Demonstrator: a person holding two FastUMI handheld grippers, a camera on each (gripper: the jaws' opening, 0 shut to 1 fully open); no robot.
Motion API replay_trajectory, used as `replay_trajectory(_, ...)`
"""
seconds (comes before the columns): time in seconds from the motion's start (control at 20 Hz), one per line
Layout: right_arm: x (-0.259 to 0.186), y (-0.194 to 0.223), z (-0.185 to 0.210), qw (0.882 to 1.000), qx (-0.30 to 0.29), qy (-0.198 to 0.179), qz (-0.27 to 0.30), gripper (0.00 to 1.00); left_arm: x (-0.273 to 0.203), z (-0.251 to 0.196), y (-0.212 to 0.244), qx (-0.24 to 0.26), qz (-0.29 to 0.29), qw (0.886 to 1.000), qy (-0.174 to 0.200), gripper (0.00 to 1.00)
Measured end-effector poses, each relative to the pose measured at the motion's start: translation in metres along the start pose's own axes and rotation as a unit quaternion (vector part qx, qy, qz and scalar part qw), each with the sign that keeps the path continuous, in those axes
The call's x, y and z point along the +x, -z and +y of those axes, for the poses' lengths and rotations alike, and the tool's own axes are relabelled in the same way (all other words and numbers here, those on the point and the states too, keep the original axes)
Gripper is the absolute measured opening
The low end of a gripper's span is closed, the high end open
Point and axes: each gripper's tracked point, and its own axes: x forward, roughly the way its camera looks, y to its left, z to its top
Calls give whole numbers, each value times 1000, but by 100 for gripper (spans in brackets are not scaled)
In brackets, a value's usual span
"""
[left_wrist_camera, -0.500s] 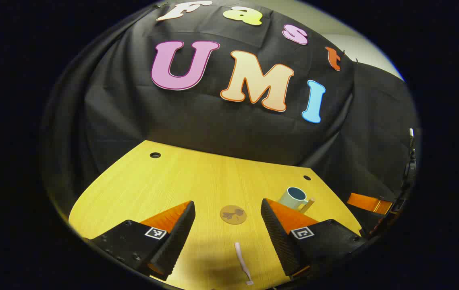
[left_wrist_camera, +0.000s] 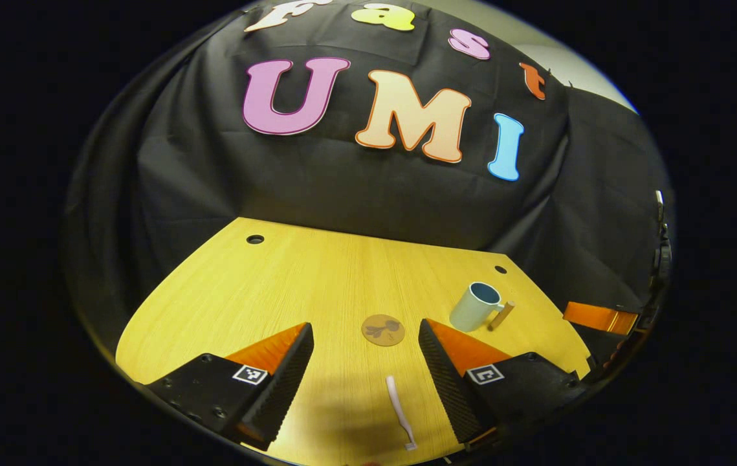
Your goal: Put the toothbrush and toothpaste on the desktop into the cup, then pick up the cup and place it on the coaster on the desktop.
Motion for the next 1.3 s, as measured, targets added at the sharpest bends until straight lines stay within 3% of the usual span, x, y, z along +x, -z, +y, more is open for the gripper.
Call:
replay_trajectory(0.35, 7, 15, -2, 999, -11, 2, 31, 98, 3, 7, 11, -32, 14, 999, -11, 95)
replay_trajectory(0.65, 20, 56, 9, 993, -47, -4, 112, 98, -1, 27, 32, -23, 45, 998, -36, 95)
replay_trajectory(1.05, 44, 119, 26, 964, -121, -14, 235, 98, -5, 47, 46, -21, 75, 995, -67, 95)
replay_trajectory(1.3, 56, 147, 26, 943, -128, -3, 308, 98, -2, 52, 55, -20, 92, 993, -70, 95)
